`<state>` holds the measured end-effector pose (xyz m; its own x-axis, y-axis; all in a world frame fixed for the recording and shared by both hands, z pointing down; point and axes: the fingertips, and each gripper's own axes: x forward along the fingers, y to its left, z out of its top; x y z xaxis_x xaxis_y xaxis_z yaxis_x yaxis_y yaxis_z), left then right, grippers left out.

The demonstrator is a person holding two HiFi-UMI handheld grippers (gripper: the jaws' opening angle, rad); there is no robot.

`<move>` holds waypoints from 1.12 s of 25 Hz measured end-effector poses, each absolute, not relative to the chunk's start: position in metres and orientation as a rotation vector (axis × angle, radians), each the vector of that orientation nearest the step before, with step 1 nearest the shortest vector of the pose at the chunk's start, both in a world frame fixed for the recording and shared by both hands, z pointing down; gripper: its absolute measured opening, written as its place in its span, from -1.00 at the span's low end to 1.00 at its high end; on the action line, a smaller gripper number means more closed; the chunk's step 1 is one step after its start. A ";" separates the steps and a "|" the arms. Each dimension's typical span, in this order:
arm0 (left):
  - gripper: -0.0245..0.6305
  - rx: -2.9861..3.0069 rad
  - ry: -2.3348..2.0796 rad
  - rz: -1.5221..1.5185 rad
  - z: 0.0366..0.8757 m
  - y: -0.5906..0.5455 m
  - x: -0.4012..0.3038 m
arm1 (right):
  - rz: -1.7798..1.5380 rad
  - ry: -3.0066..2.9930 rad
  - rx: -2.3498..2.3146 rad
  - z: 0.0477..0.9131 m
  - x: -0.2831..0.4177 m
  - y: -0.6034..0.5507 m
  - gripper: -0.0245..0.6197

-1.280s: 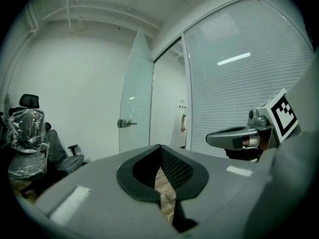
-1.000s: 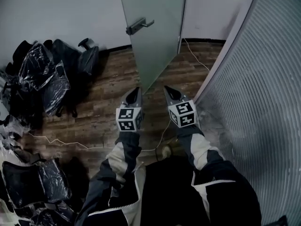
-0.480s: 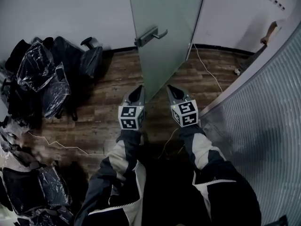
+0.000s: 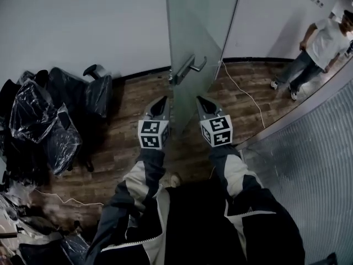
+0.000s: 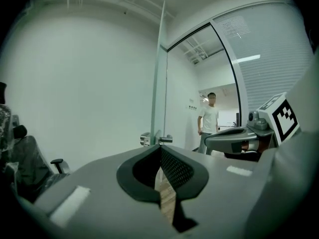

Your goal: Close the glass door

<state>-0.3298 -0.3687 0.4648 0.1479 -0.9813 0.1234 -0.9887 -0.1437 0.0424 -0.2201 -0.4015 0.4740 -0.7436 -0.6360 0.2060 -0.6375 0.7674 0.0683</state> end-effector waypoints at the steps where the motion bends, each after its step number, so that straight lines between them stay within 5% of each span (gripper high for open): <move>1: -0.93 2.302 -1.973 0.093 0.462 -0.376 -0.335 | -0.002 -2.737 1.011 0.473 -0.224 -0.408 -0.90; 6: -0.93 2.337 -1.942 0.067 0.455 -0.407 -0.347 | -0.145 -2.635 1.010 0.475 -0.231 -0.450 -0.90; 15: -0.93 2.276 -1.947 0.079 0.464 -0.432 -0.352 | -0.673 -2.161 0.749 0.502 -0.233 -0.537 -0.31; 23: -0.93 2.238 -1.960 0.112 0.474 -0.439 -0.346 | -0.898 -1.900 0.584 0.535 -0.254 -0.568 -0.17; 28: -0.92 2.223 -1.966 0.125 0.476 -0.445 -0.349 | -1.022 -1.789 0.579 0.540 -0.266 -0.578 -0.30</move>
<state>-0.3491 -0.4454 0.4756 0.1265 -0.9763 0.1754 -0.9907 -0.1154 0.0724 -0.2655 -0.5781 0.5397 -0.4263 -0.7502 0.5054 0.0541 0.5366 0.8421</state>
